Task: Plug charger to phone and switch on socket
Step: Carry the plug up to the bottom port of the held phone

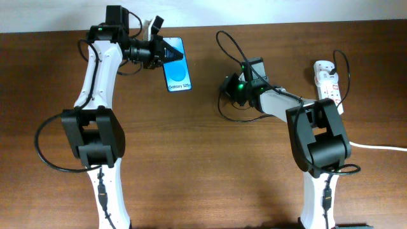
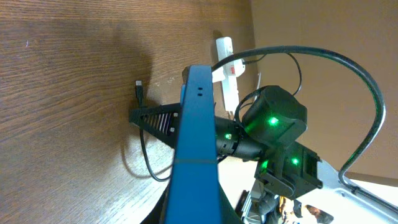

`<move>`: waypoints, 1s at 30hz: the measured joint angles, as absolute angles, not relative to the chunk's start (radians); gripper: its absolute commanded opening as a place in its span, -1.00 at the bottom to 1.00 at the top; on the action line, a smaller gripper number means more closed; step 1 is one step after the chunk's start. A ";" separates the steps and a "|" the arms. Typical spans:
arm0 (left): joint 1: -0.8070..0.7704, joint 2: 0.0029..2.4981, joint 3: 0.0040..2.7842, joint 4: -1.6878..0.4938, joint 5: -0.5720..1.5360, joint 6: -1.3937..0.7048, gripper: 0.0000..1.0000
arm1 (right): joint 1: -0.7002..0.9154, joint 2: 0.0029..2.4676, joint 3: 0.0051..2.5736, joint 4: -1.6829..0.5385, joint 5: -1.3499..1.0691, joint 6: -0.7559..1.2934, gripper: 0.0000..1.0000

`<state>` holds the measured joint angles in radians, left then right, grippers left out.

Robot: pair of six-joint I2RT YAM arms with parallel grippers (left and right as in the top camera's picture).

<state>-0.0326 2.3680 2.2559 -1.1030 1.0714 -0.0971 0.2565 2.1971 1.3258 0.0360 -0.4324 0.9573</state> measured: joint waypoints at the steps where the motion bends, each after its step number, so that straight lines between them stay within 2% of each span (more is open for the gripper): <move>1: -0.033 2.368 2.256 -1.104 1.071 -0.097 -1.00 | 0.242 2.197 1.327 0.002 -0.466 0.914 -0.91; 4: -0.033 2.368 2.256 -1.103 1.072 -0.097 -1.00 | 0.170 2.098 1.322 -0.190 -0.519 0.688 -0.92; 8: -0.033 2.368 2.255 -1.082 1.173 -0.097 -1.00 | 0.124 1.736 1.327 -0.397 -0.739 0.357 -0.92; 14: -0.033 2.368 2.255 -1.002 1.487 -0.098 -1.00 | 0.124 1.479 1.331 -0.671 -0.874 0.179 -0.91; 18: -0.033 2.368 2.255 -0.998 1.516 -0.125 -1.00 | 0.136 1.467 1.331 -0.715 -0.975 0.225 -0.92; 21: -0.033 2.368 2.255 -0.941 1.523 -0.287 -1.00 | 0.212 1.467 1.330 -0.702 -0.970 0.336 -0.92; 25: -0.050 2.368 2.255 -0.893 1.530 -0.467 -1.00 | 0.311 1.471 1.262 -0.441 -0.952 0.534 -0.92; 30: -0.053 2.368 2.255 -0.843 1.531 -0.514 -1.00 | 0.374 1.475 1.042 0.033 -0.944 0.817 -0.91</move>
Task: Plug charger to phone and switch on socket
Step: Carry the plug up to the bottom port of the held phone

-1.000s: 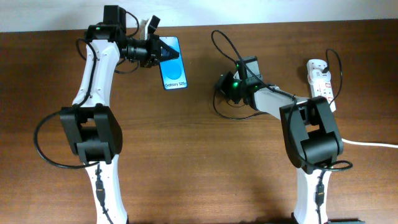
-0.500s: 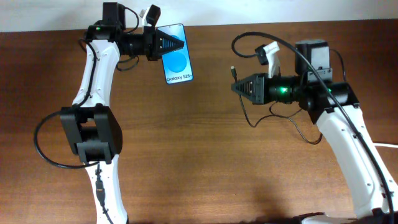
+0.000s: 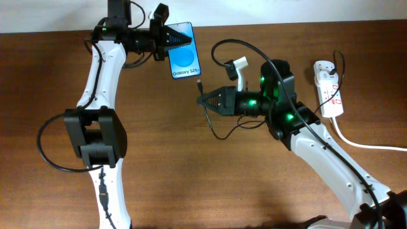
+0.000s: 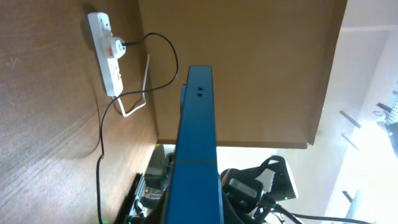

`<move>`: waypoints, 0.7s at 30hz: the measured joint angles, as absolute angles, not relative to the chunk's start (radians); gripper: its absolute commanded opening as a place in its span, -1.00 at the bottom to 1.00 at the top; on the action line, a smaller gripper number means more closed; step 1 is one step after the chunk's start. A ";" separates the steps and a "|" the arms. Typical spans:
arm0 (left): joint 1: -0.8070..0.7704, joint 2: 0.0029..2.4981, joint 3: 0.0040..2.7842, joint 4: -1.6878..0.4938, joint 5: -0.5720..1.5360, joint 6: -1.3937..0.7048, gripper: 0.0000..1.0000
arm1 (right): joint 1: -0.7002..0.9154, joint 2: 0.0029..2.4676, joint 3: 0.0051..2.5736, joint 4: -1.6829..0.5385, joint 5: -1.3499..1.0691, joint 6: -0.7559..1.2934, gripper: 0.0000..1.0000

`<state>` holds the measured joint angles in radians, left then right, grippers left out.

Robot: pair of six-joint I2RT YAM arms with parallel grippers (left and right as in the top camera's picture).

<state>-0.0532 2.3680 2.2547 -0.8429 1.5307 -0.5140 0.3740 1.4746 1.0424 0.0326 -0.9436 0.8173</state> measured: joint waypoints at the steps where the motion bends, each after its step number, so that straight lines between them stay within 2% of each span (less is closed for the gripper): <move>1: -0.053 2.368 2.254 -0.815 1.533 -0.517 -1.00 | 0.381 1.475 1.026 0.052 -0.940 0.850 -0.91; 8: -0.083 2.368 2.254 -0.721 1.534 -0.522 -1.00 | 0.421 1.525 1.022 0.136 -0.878 0.968 -0.91; 21: -0.085 2.368 2.254 -0.740 1.534 -0.584 -1.00 | 0.440 1.536 1.022 0.186 -0.786 0.970 -0.91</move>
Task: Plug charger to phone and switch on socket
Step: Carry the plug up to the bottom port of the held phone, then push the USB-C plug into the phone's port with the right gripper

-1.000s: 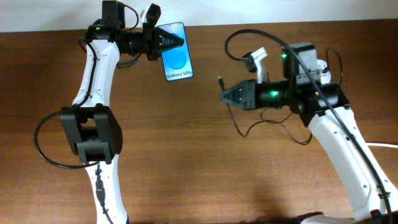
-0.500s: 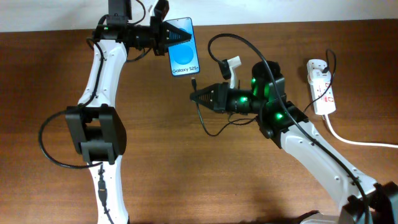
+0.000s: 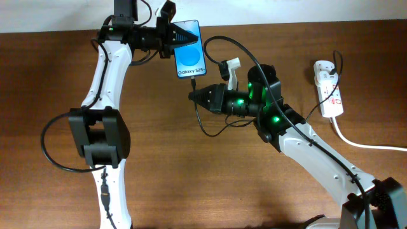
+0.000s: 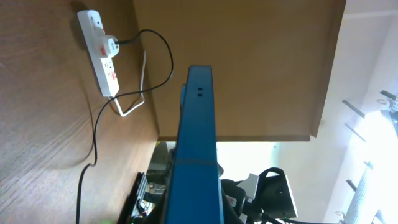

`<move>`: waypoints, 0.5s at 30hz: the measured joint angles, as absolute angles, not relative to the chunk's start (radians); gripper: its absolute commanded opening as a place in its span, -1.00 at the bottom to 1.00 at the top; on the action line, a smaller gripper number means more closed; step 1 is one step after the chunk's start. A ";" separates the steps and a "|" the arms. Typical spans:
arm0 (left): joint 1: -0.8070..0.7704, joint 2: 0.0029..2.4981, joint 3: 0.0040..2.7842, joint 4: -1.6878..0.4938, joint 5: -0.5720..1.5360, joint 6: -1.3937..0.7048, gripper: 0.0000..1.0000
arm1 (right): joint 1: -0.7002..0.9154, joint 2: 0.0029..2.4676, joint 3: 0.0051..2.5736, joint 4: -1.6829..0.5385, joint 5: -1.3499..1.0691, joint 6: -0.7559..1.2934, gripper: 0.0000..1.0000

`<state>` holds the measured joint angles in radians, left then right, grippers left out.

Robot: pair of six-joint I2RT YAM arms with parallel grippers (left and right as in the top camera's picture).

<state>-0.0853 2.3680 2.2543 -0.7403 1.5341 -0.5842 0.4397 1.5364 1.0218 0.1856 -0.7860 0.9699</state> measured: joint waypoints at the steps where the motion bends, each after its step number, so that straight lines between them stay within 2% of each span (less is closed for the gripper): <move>1: -0.087 2.368 2.254 -0.741 1.534 -0.585 -1.00 | 0.440 1.536 1.022 0.186 -0.786 0.970 -0.92; 15: -0.099 2.368 2.254 -0.743 1.534 -0.585 -1.00 | 0.440 1.536 1.021 0.186 -0.783 0.970 -0.92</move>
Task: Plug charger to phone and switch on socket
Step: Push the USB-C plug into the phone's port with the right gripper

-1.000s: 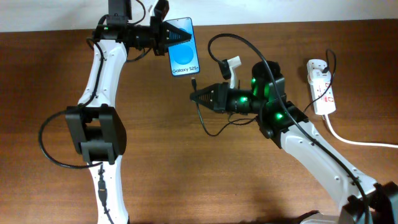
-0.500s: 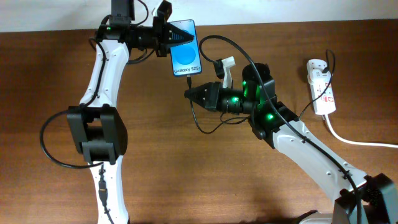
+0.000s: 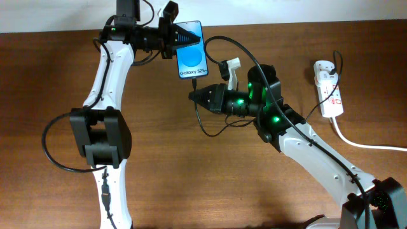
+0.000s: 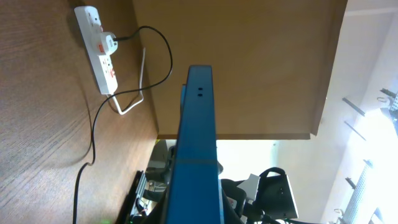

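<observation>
A blue phone [image 3: 191, 56] with its screen lit is held off the table at the back, and my left gripper [image 3: 180, 38] is shut on its upper end. The left wrist view has the phone [image 4: 198, 137] edge-on, two small holes in its end. My right gripper [image 3: 193, 97] sits just below the phone's lower end, pointing left, shut on the plug end of the black charger cable [image 3: 210, 132]. The plug tip itself is hidden by the fingers. The white power strip [image 3: 328, 89] lies at the right with the charger adapter [image 3: 324, 65] in it; its switch state cannot be told.
A white mains lead [image 3: 365, 144] runs from the strip off the right edge. The black cable loops over the table under my right arm. The power strip [image 4: 96, 50] and its cable also show in the left wrist view.
The phone has shifted very slightly in my left gripper's hold. My right gripper has stayed just below the phone's lower end with the cable.
My left gripper held the phone low over the table while the right gripper was down at the cable. Then the phone was higher and further back, and the right gripper held the plug end up. Now the plug end is close under the phone.
</observation>
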`<move>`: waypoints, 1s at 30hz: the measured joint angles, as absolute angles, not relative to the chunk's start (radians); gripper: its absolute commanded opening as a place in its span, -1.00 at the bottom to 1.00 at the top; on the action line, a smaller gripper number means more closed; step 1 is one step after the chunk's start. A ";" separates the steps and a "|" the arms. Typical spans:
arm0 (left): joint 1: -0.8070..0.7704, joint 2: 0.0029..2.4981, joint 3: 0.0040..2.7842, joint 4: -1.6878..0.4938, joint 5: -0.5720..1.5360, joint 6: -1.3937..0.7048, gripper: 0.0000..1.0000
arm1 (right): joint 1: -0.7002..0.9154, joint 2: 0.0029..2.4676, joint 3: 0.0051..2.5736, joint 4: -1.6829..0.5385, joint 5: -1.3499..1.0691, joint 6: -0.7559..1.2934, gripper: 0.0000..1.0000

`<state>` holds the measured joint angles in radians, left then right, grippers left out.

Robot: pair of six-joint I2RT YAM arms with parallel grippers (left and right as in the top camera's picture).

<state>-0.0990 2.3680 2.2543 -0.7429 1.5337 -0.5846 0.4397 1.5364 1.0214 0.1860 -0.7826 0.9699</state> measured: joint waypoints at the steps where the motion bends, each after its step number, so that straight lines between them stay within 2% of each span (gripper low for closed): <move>1: -0.099 2.368 2.254 -0.743 1.534 -0.585 -1.00 | 0.440 1.536 1.021 0.186 -0.782 0.969 -0.92; 20: -0.113 2.368 2.254 -0.736 1.510 -0.596 -1.00 | 0.390 1.538 1.009 0.224 -0.841 0.976 -0.91; 25: -0.123 2.368 2.254 -0.738 1.515 -0.598 -1.00 | 0.355 1.538 1.008 0.242 -0.853 0.988 -0.60; 28: -0.130 2.368 2.254 -0.738 1.522 -0.596 -1.00 | 0.331 1.538 1.008 0.248 -0.838 0.989 -0.55; 29: -0.125 2.368 2.254 -0.738 1.522 -0.596 -1.00 | 0.331 1.538 1.008 0.247 -0.838 0.989 -0.46; 30: -0.115 2.368 2.254 -0.736 1.523 -0.595 -1.00 | 0.331 1.538 1.008 0.247 -0.838 0.989 -0.21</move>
<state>-0.1150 2.3680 2.2543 -0.7364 1.5227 -0.5953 0.3305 1.5383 1.0077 0.2474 -0.8383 0.9886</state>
